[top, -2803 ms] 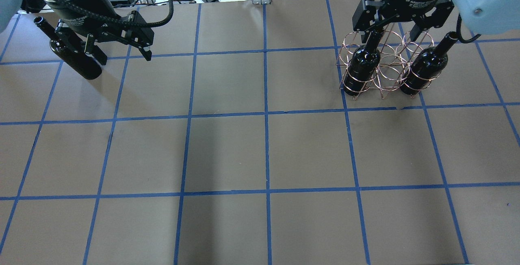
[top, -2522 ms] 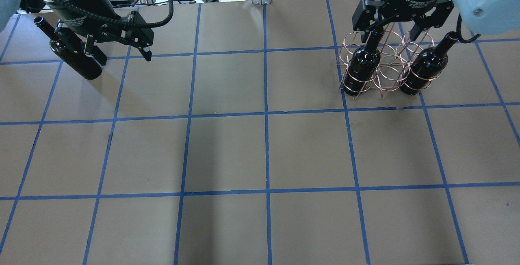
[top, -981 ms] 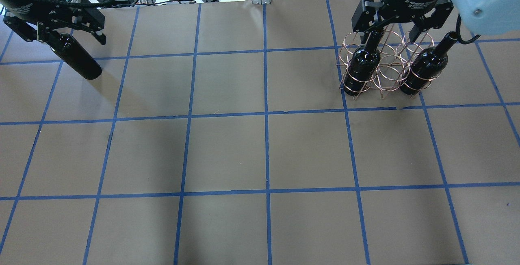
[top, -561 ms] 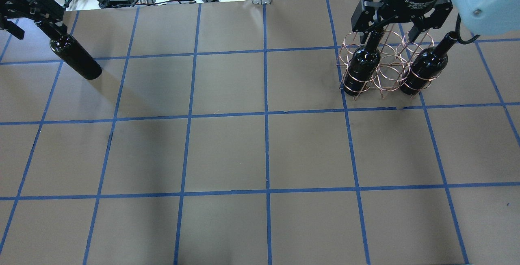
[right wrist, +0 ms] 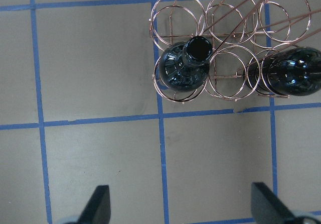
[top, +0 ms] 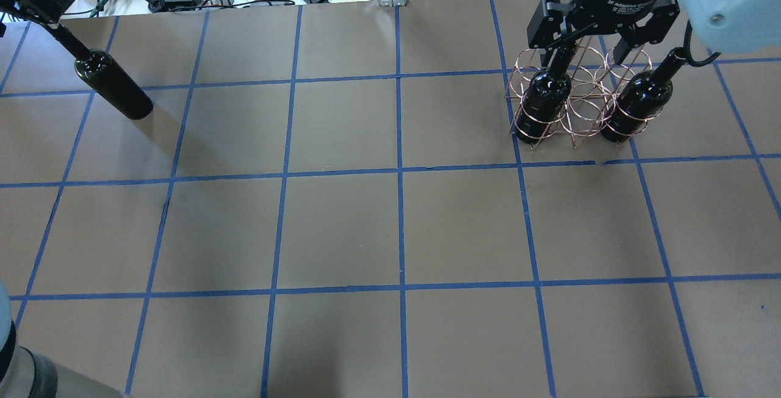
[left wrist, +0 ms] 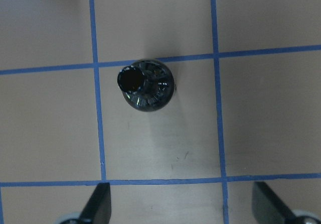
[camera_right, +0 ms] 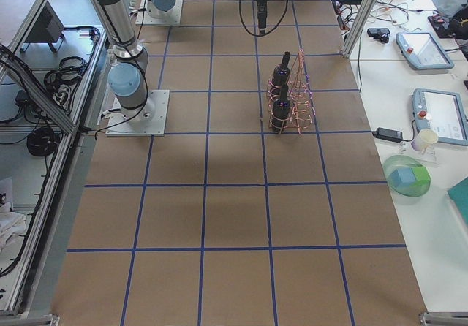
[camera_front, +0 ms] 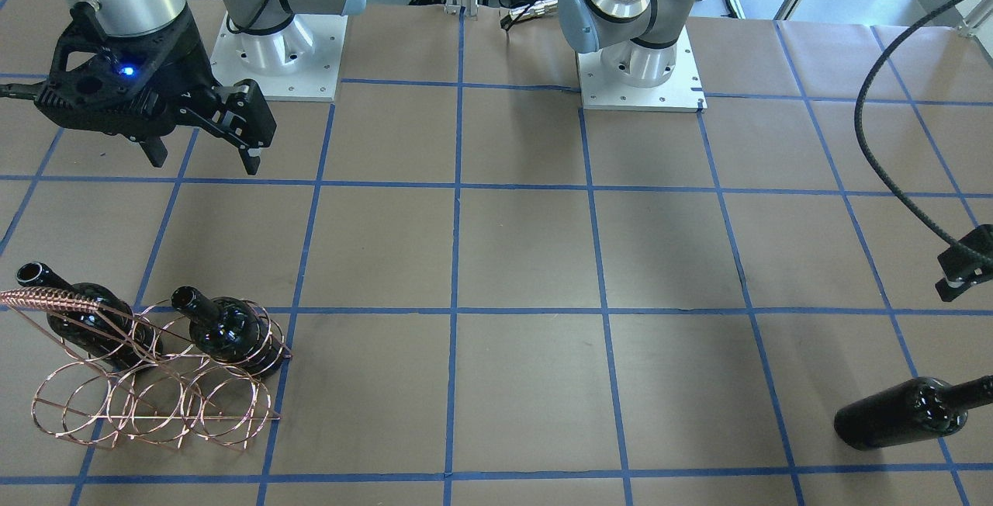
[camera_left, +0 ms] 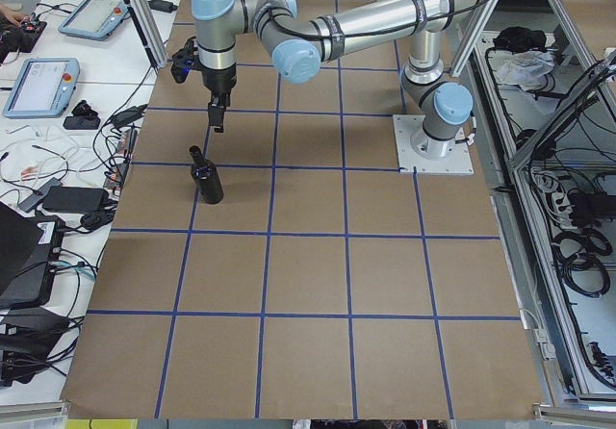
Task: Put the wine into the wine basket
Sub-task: 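Move the left gripper down over the standing dark wine bottle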
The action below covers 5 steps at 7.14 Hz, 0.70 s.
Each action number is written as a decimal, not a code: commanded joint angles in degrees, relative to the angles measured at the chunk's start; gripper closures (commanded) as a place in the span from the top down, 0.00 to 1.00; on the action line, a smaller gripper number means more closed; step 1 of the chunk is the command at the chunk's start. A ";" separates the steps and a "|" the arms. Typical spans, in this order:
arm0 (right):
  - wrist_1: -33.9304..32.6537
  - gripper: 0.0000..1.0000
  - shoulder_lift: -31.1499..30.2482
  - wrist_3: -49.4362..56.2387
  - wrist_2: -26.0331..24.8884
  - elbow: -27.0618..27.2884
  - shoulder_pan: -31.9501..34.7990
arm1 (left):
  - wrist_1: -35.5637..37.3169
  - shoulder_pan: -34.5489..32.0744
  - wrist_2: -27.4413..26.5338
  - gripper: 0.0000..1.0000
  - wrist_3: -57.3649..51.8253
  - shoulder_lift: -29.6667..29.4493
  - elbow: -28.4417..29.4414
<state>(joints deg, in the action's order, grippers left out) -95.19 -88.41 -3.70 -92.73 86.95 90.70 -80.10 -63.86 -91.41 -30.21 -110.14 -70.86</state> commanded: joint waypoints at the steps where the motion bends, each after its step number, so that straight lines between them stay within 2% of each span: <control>1: 0.00 1.00 0.00 0.01 0.00 -0.03 0.00 | 3.88 1.11 0.62 1.00 -1.87 -4.37 1.85; 5: 0.09 1.00 0.00 0.01 0.18 0.06 0.00 | 7.67 1.20 4.91 1.00 0.84 -9.47 3.18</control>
<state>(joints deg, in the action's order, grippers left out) -95.10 -88.41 -3.62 -92.56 87.01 90.70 -73.32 -62.69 -88.10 -30.93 -118.28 -67.73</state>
